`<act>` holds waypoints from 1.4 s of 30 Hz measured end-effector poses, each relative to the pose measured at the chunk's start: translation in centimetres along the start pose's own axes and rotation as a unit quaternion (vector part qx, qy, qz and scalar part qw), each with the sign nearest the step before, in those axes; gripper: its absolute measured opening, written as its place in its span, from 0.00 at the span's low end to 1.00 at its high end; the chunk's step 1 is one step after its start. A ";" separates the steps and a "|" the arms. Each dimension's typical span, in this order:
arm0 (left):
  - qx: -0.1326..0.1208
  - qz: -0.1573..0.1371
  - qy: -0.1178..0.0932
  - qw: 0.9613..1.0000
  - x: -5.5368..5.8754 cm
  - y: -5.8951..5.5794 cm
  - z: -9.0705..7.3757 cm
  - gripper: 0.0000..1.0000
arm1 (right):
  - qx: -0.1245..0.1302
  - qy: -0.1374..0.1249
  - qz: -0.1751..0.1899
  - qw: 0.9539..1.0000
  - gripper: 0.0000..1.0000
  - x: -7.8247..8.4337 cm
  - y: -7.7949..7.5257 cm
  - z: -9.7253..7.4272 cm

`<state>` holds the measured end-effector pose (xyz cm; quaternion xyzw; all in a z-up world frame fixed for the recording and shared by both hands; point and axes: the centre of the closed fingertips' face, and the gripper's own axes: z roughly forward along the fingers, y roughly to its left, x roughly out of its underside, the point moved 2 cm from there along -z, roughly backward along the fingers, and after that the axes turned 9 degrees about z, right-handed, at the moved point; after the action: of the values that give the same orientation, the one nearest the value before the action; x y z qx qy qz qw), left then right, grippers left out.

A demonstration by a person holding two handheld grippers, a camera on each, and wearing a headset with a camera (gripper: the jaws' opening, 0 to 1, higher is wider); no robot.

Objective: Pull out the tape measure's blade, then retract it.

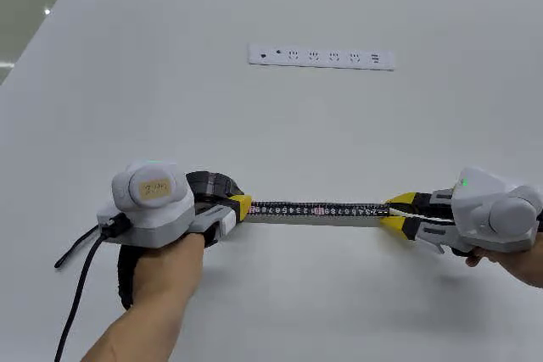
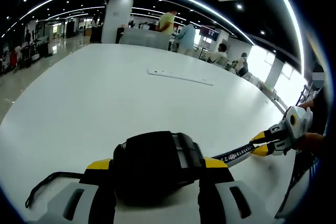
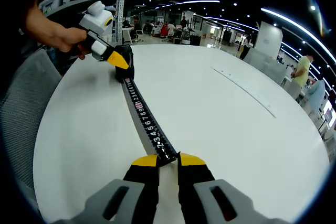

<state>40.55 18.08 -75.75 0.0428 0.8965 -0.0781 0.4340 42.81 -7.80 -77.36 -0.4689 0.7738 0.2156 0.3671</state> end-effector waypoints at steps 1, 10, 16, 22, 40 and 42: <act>0.000 0.000 0.000 1.000 0.0 0.0 0.0 0.60 | -0.001 -0.001 0.000 1.000 0.12 -0.2 0.2 0.2; 0.002 -0.002 0.001 1.000 0.0 0.0 0.0 0.61 | -0.005 -0.006 0.001 1.000 0.11 -0.8 0.4 0.6; 0.004 -0.004 0.002 1.000 0.0 0.0 0.1 0.61 | -0.012 -0.008 0.003 1.000 0.11 -1.1 0.9 1.0; 0.006 -0.005 0.003 1.000 -0.1 0.1 0.1 0.61 | -0.018 -0.011 0.003 1.000 0.11 -1.5 1.4 1.5; 0.008 -0.009 0.004 1.000 0.0 0.1 0.1 0.61 | -0.033 -0.024 0.011 0.999 0.11 -2.8 3.1 3.4; 0.008 -0.009 0.004 1.000 0.0 0.1 0.1 0.61 | -0.034 -0.022 0.009 0.999 0.11 -2.8 3.1 3.4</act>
<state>40.59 18.17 -75.81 0.0385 0.8978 -0.0890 0.4296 42.11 -2.41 -77.40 -0.4692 0.7618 0.2556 0.3662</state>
